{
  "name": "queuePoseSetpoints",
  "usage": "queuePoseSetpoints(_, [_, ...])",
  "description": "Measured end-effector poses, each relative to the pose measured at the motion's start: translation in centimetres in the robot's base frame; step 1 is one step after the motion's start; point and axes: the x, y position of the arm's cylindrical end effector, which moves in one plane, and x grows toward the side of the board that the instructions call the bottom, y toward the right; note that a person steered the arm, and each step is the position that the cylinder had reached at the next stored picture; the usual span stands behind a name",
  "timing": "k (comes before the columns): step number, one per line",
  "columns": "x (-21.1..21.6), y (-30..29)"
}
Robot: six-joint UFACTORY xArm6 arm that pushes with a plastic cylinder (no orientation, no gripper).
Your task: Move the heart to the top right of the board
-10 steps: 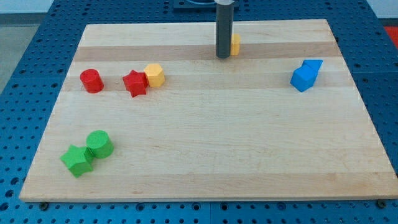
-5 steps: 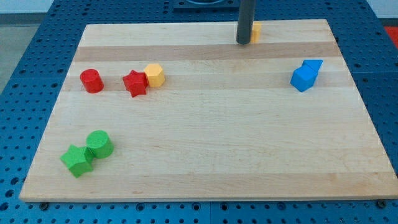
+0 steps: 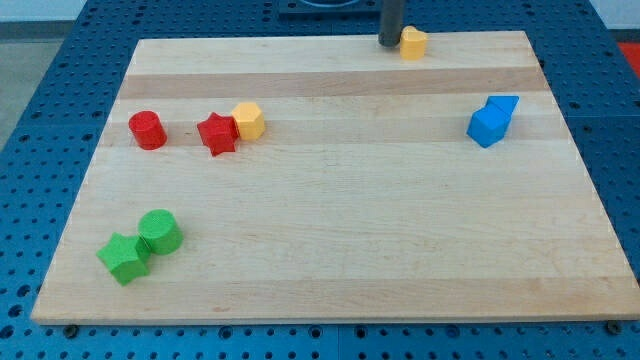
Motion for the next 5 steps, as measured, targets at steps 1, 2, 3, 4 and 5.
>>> queuePoseSetpoints(1, [0.0,1.0])
queuePoseSetpoints(2, [0.5,2.2])
queuePoseSetpoints(3, [1.0,3.2])
queuePoseSetpoints(4, [1.2,4.6])
queuePoseSetpoints(5, [1.9,4.6])
